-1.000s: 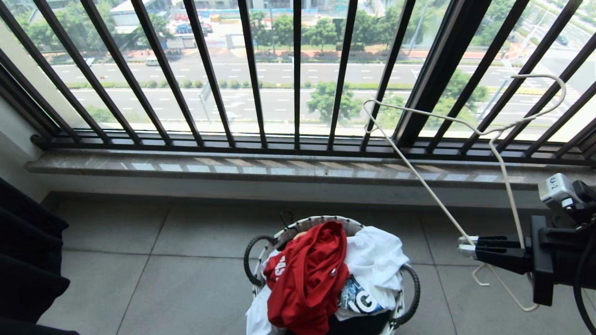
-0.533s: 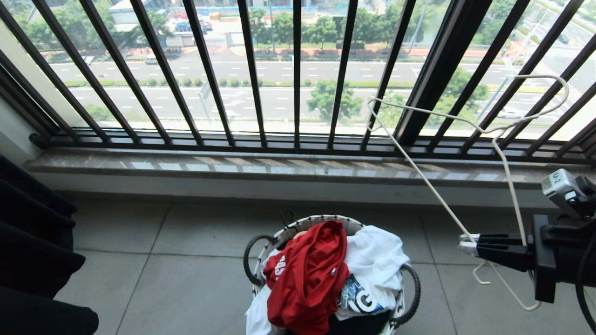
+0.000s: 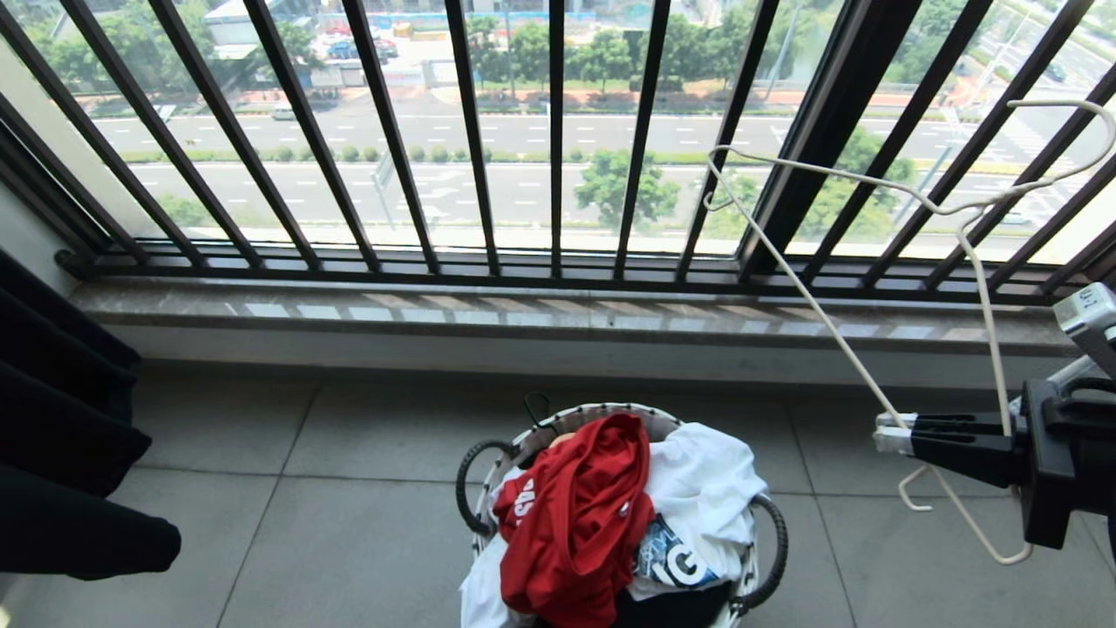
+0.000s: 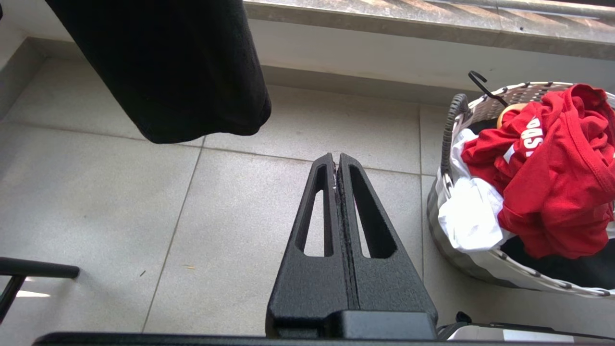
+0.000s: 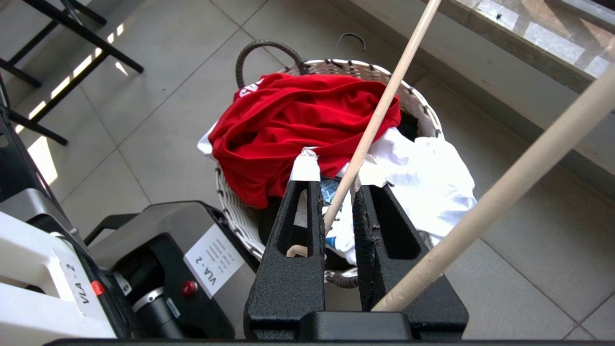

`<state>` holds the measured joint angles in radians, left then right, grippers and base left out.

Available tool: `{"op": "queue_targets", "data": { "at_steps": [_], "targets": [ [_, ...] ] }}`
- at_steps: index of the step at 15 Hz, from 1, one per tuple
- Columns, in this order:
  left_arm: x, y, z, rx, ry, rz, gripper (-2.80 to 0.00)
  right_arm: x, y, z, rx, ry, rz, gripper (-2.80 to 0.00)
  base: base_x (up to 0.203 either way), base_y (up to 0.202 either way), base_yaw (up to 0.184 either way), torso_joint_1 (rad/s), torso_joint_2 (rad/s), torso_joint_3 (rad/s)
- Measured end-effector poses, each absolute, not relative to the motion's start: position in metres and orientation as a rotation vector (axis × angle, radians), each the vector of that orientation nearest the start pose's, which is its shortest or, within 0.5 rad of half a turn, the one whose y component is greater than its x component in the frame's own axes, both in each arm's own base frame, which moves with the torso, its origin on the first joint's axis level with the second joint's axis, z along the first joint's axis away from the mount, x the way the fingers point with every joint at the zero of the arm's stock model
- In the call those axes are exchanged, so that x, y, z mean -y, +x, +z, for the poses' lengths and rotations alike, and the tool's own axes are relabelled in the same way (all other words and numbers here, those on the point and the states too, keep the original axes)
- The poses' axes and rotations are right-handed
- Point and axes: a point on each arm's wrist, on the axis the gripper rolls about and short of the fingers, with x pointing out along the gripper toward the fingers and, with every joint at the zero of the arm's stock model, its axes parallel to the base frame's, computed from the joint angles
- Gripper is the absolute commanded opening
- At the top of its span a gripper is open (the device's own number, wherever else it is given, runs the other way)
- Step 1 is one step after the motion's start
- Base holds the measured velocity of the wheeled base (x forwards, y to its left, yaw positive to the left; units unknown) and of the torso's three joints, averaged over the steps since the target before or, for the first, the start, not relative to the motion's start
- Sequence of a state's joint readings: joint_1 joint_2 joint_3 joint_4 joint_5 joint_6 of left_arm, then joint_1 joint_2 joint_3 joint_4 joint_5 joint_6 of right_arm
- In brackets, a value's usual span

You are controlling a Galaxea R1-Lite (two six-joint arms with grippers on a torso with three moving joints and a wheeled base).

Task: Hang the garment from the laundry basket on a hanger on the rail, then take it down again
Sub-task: Pick up clothes from the basket

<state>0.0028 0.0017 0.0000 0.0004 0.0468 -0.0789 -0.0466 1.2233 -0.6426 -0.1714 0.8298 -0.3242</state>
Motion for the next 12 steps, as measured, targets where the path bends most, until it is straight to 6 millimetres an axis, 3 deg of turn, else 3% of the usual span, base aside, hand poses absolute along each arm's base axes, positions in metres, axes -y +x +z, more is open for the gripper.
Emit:
{"op": "queue_targets", "data": {
  "at_steps": [4,8,12],
  "targets": [
    [-0.001,-0.024,0.079,0.005,-0.060,0.043,-2.80,-0.009,0.170,0.214,-0.237,-0.132,0.822,-2.80,0.000,0.000,0.000,0.000,0.00,0.000],
    [0.000,-0.023,0.124,0.027,-0.062,0.007,-2.80,-0.009,0.166,0.217,-0.220,-0.141,0.822,-2.80,0.000,0.000,0.000,0.000,0.00,0.000],
    [0.004,0.008,0.176,-0.091,-0.065,-0.160,-2.80,-0.010,0.162,0.219,-0.206,-0.147,0.823,-2.80,0.000,0.000,0.000,0.000,0.00,0.000]
  ]
}}
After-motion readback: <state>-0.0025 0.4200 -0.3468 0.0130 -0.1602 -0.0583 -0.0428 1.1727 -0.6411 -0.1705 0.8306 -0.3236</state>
